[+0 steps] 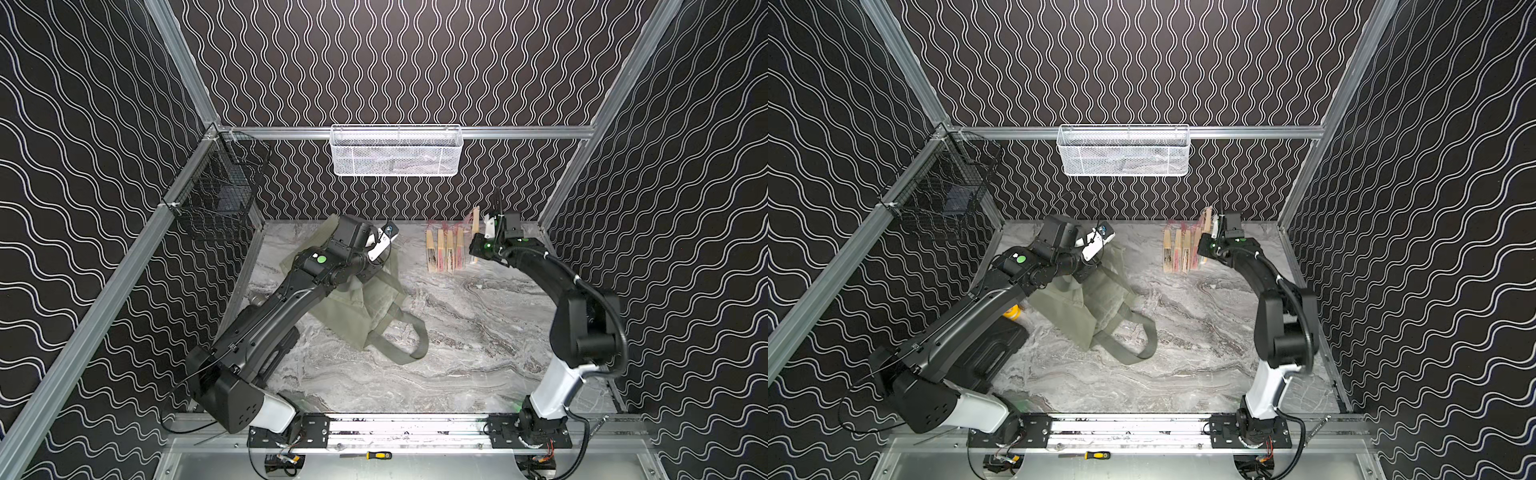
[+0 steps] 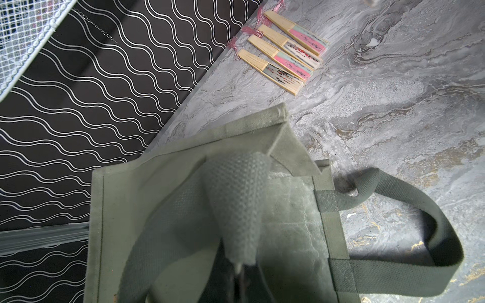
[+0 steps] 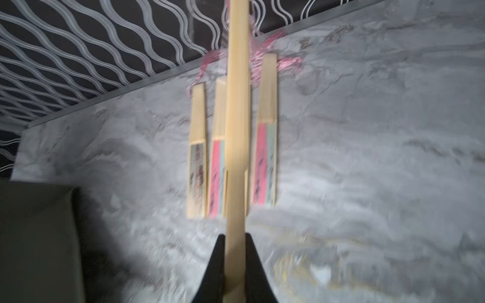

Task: Take out the folding fans from the tote bags
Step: Place the folding fan at the center of the board.

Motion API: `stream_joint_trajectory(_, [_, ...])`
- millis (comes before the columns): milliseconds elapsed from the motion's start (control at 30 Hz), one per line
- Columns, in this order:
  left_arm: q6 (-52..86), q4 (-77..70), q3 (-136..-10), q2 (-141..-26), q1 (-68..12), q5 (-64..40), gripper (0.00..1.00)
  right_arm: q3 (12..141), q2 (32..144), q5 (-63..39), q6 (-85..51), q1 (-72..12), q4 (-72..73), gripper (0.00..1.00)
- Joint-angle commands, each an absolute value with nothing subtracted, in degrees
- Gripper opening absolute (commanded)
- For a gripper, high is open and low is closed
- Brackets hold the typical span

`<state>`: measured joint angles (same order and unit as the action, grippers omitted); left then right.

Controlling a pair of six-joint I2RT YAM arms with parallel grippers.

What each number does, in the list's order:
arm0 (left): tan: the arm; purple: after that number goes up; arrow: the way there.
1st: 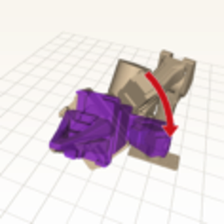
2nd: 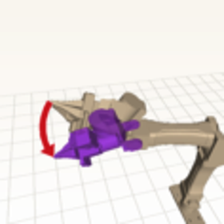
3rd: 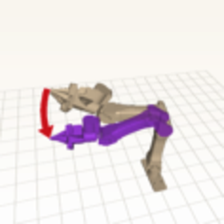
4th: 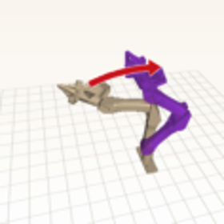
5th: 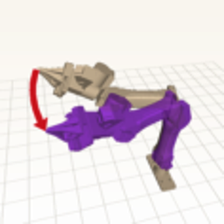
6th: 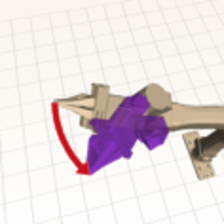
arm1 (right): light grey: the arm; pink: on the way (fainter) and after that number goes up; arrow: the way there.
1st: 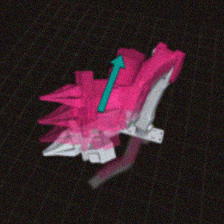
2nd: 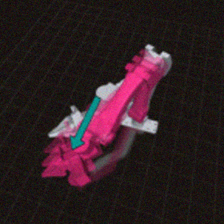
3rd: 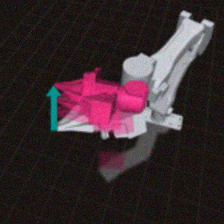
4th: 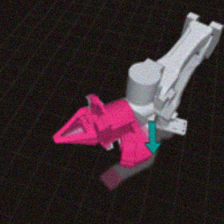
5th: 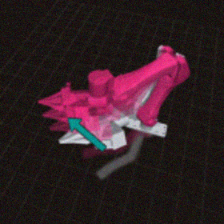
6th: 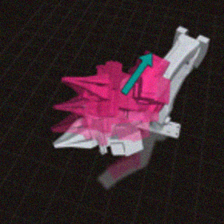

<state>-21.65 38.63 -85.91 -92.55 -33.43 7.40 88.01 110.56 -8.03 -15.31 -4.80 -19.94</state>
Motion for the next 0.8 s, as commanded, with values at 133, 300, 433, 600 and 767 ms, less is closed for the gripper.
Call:
stream_joint_trajectory(133, [-22.48,36.16,-85.98,-92.71,-33.46,6.55,0.0,106.1,125.11,-12.91,-11.58,0.54,-28.09,0.01])
stream_joint_trajectory(300, [-22.52,36.0,-85.84,-92.38,-33.46,6.68,0.0,105.54,129.63,-18.85,-10.66,2.54,-25.54,0.01])
stream_joint_trajectory(433, [-22.55,36.07,-85.87,-92.56,-33.49,6.68,0.0,107.04,132.97,-22.32,-8.07,2.68,-27.44,0.02])
stream_joint_trajectory(600, [-22.68,36.18,-85.89,-92.64,-33.43,7.01,0.0,105.19,133.83,-23.82,-5.37,2.64,-26.91,0.02])
stream_joint_trajectory(767, [-22.68,36.08,-85.72,-92.72,-33.44,7.06,0.0,107.56,137.03,-25.11,-5.95,2.72,-28.86,0.03])
